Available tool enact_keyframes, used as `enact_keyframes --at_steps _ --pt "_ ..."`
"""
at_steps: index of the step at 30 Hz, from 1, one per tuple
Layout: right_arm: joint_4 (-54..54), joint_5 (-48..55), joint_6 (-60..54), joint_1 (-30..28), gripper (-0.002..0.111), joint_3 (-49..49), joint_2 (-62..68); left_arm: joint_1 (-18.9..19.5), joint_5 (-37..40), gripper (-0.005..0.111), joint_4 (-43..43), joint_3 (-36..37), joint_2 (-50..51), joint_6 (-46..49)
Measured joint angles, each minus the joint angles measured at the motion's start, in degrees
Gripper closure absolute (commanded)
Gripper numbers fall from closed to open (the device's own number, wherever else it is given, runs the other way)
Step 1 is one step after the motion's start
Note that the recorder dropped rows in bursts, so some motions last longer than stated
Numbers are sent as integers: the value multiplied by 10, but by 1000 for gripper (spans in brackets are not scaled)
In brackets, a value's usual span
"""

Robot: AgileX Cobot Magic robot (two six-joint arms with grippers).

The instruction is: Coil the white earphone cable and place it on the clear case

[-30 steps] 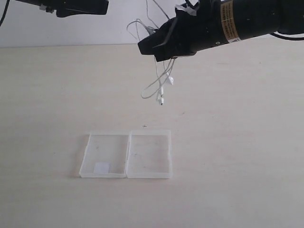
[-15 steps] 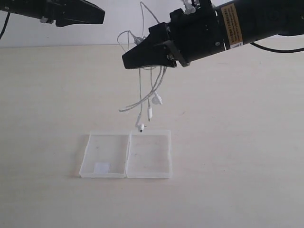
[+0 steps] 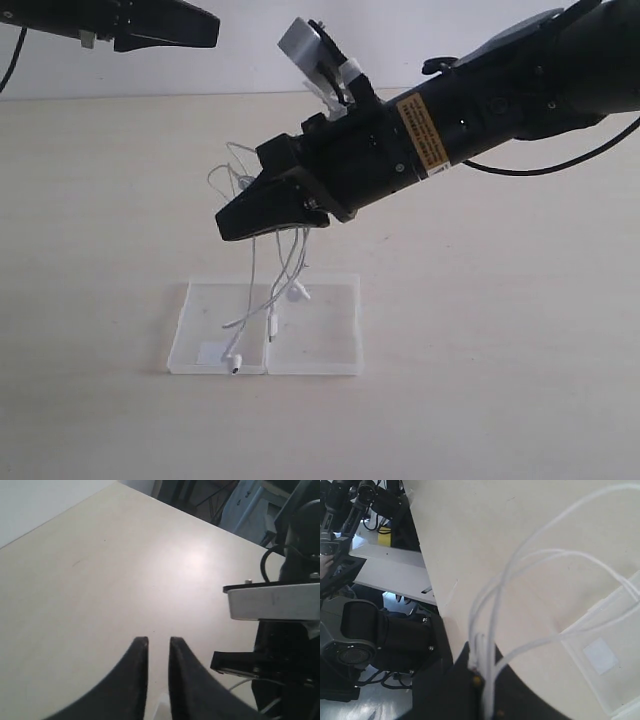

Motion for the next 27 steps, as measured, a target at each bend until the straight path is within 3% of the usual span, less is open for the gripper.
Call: enact_keyframes --at_steps 8,19,27 --pt "0 4 -3 0 108 6 0 4 16 107 -28 15 0 0" --pt "0 -27 -20 -24 108 6 29 34 13 107 -145 185 -60 141" --pt "0 -74 -20 -29 108 6 39 34 11 107 -170 257 -123 203"
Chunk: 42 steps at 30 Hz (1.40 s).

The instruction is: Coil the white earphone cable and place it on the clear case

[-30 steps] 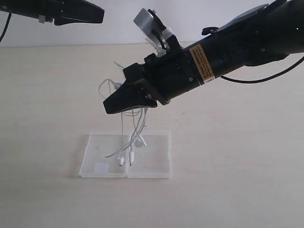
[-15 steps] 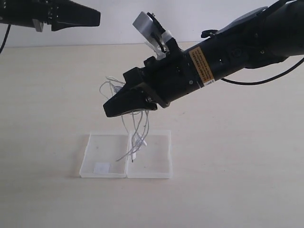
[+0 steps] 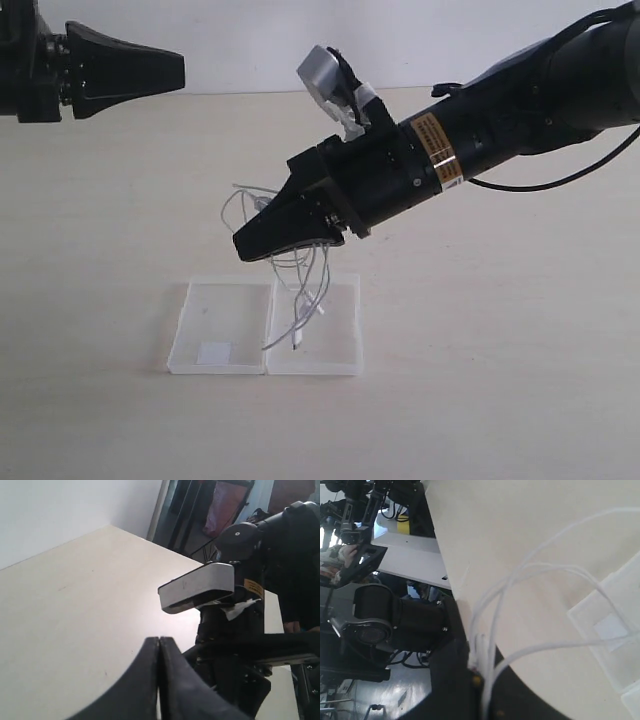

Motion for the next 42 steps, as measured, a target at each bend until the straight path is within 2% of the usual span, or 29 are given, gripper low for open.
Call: enact_keyframes --at_steps 5,12,18,22,28,31,33,36,42 --pt "0 -37 0 0 108 -14 1 0 0 107 -17 21 -27 27" --pt "0 -41 26 0 108 -84 2 0 0 107 -17 26 -42 33" --pt "1 -43 1 0 108 -108 13 0 -1 107 -17 30 -44 37" --pt "0 8 -19 0 108 -110 15 0 -8 107 -17 31 -44 40" --pt "0 198 -43 0 108 -110 10 0 -38 107 -17 31 -44 41" --pt "1 242 -50 -1 108 -110 4 0 -53 107 -17 32 -44 41" --pt "1 236 -58 0 108 -110 2 0 -100 107 -38 52 -48 47" --pt "1 228 -77 15 108 -89 -1 1 -199 107 -70 131 -83 97" --pt "1 189 -79 17 108 -75 -8 1 -212 107 -79 190 -134 86"
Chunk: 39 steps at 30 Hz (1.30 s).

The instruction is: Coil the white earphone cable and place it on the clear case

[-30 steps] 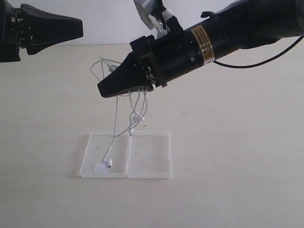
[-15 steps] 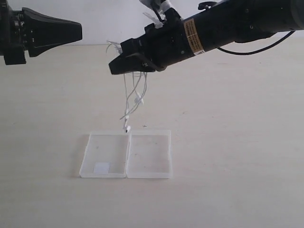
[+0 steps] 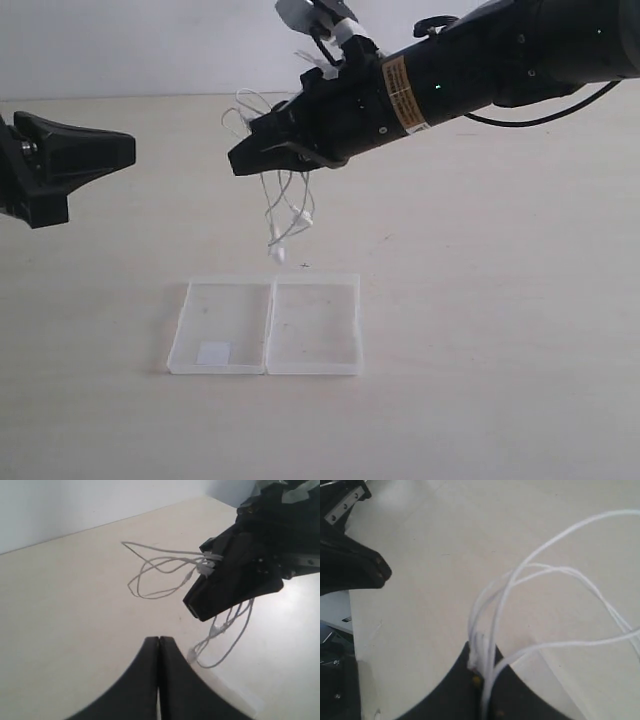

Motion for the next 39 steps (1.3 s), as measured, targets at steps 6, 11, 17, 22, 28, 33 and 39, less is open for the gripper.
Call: enact_keyframes --at_steps 6,11,17,22,28,33,39 --pt "0 9 6 11 108 0 -26 0 -1 107 0 3 -1 -1" --pt "0 11 15 44 108 0 -31 0 -1 107 -1 3 -1 -1" --pt "0 21 21 53 108 0 -31 0 -1 107 -1 3 -1 -1" --pt "55 28 -19 53 108 18 -36 0 -1 107 -1 3 -1 -1" --pt "291 128 -252 54 108 81 -79 0 -1 107 -2 3 -1 -1" --pt "512 276 -505 71 108 145 -115 0 -1 107 -3 3 -1 -1" --pt "927 455 -962 121 108 176 -149 0 -1 107 -3 3 -1 -1"
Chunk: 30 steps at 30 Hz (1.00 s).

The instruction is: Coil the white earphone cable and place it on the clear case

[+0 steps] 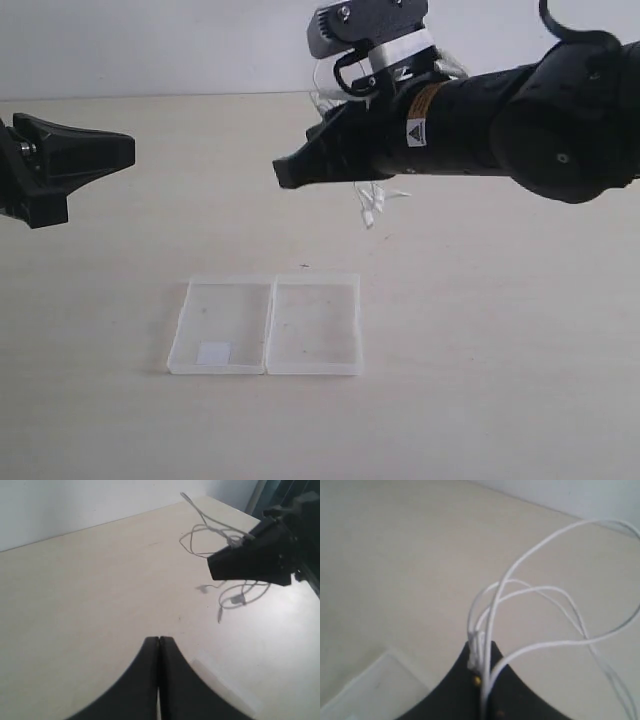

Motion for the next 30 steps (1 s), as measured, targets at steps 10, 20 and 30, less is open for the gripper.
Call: enact_keyframes --at_steps 10,20,30 --pt "527 225 -570 26 108 -20 -18 0 0 107 0 0 0 0" --pt "540 285 -668 26 108 -30 -18 0 0 107 0 0 0 0" --pt "594 280 -734 26 108 -30 15 0 0 107 0 0 0 0"
